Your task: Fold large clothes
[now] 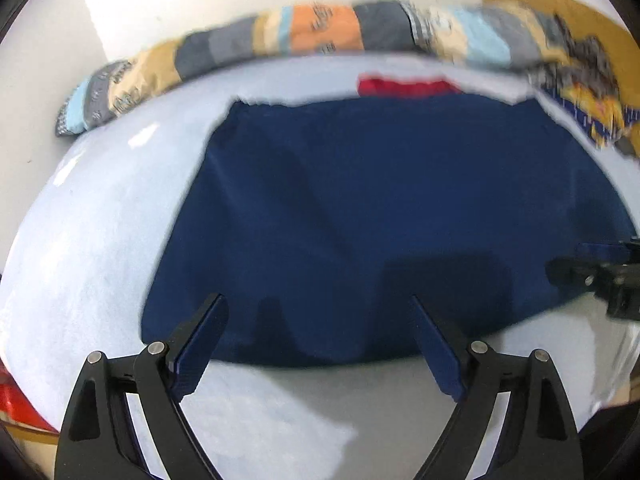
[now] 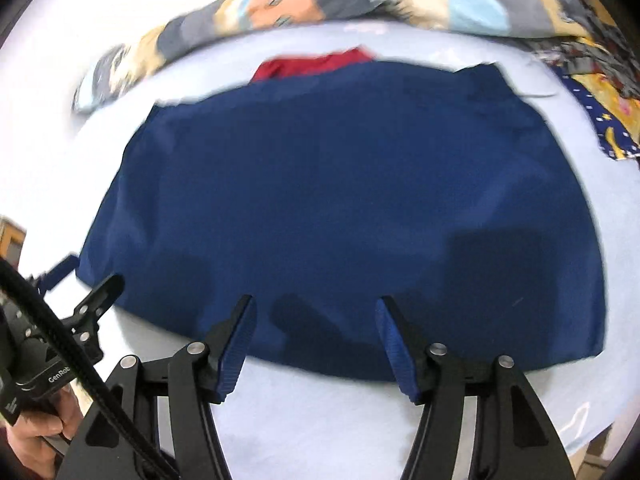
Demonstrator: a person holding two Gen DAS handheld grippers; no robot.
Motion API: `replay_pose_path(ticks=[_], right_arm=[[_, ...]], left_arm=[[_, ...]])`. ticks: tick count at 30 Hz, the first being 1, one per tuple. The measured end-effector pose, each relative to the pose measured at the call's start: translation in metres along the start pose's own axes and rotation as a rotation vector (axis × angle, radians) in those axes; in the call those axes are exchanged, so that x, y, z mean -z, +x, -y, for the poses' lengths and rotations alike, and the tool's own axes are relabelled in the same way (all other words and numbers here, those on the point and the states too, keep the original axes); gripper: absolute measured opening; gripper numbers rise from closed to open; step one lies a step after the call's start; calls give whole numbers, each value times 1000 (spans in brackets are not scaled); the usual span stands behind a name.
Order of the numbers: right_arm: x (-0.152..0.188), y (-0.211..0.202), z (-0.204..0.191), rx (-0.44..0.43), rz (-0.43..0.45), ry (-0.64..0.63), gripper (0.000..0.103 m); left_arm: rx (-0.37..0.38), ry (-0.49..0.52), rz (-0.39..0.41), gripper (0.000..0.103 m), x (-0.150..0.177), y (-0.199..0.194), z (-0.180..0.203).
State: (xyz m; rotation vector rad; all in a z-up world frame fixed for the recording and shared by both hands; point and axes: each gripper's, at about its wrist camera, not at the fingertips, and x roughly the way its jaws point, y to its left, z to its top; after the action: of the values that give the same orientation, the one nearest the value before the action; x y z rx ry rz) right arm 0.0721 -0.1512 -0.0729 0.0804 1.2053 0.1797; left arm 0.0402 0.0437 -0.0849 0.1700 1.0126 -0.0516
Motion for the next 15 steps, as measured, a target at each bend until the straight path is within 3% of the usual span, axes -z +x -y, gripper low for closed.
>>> replay_pose_path(ticks=[2, 4, 7, 9, 12, 15], right_arm=[[6, 13, -7, 7, -43, -17, 69], [5, 19, -7, 5, -58, -20, 74], [3, 7, -5, -10, -34, -12, 74], [0, -11, -9, -29, 34, -22, 74], [-17, -30, 2, 65, 132, -30, 74], [-39, -30, 26, 116, 159, -6, 74]], left_arm=[[-17, 28, -109, 90, 4, 24, 4], [-19, 21, -115, 91, 3, 27, 4], [-32, 10, -44, 91, -2, 13, 2], [-44, -3, 43, 91, -10, -2, -1], [-74, -17, 147, 91, -18, -18, -4], [-81, -16, 182, 91, -27, -18, -7]])
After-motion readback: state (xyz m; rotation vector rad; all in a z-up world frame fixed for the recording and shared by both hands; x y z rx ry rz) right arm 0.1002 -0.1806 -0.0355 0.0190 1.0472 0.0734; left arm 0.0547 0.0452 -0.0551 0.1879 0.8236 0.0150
